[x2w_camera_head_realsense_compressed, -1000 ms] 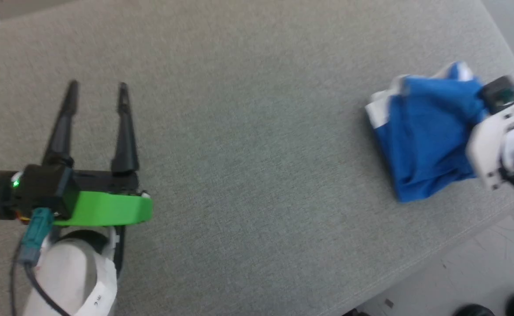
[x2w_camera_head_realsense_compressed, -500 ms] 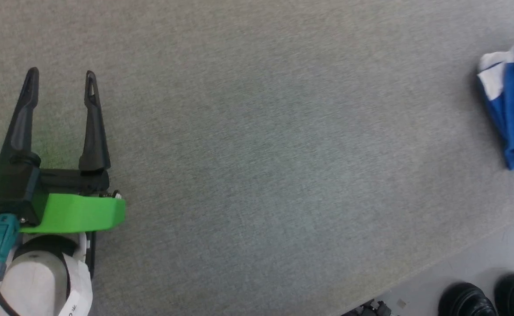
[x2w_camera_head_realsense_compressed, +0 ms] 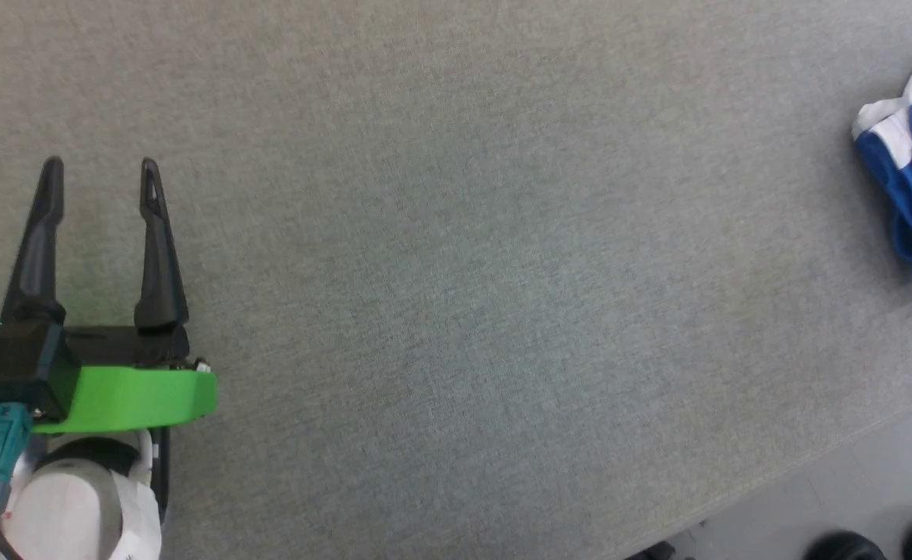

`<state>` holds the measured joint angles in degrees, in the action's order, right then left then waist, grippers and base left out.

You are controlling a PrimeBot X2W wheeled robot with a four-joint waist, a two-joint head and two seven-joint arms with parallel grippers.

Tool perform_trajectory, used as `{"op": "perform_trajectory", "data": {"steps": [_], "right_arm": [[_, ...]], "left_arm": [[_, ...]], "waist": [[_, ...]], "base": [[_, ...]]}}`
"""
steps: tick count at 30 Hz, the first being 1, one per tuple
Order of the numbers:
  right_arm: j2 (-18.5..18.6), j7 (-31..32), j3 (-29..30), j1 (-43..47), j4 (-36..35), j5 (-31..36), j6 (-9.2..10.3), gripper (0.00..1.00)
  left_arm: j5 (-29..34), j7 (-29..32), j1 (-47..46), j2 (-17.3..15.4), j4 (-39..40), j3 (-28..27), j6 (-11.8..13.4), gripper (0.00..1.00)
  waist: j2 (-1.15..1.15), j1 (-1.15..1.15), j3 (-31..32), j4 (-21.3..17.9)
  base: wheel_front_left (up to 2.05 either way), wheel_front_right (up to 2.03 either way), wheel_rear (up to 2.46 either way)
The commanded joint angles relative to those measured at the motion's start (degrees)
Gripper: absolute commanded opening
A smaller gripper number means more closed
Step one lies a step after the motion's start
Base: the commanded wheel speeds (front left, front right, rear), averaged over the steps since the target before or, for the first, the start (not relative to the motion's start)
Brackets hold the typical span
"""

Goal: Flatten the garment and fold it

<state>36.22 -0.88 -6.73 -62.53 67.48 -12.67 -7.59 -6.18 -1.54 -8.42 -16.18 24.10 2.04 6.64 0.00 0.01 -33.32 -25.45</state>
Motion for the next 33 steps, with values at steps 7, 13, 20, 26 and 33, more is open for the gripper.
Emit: {"op": "perform_trajectory", "data": {"steps": [7,13,20,26,33], "right_arm": [[-4.6,-9.7,-0.2,-0.9,-12.7,-7.6,0.1,1.0],[-11.1,-10.7,2.8,5.8,-28.7,-17.4,0.1,1.0],[-20.5,-11.6,7.7,18.1,-46.5,-17.2,0.1,1.0],[-31.0,-12.4,12.3,29.1,-58.4,-11.6,0.1,1.0],[-33.3,-13.5,11.1,40.6,-62.8,-7.1,0.1,1.0]], "left_arm": [[-3.4,-5.8,2.1,3.3,-4.9,-1.3,2.0,1.0],[-6.3,-9.9,3.5,5.8,-8.5,-2.5,2.8,1.0],[-8.1,-11.6,3.8,7.3,-10.7,-3.5,3.3,1.0],[-8.9,-12.4,3.5,8.5,-12.7,-3.3,3.4,1.0],[-8.0,-12.6,3.2,9.3,-17.4,-1.2,3.6,1.0]], "waist": [[0.0,-0.01,12.2,4.0],[0.0,-0.01,19.3,8.1],[0.0,-0.01,24.2,14.2],[0.0,-0.01,26.2,18.7],[0.0,-0.01,28.3,22.0]], "base": [[0.0,0.0,0.0],[0.0,0.0,0.0],[0.0,0.0,0.0],[0.0,0.0,0.0],[0.0,0.0,0.0]]}}
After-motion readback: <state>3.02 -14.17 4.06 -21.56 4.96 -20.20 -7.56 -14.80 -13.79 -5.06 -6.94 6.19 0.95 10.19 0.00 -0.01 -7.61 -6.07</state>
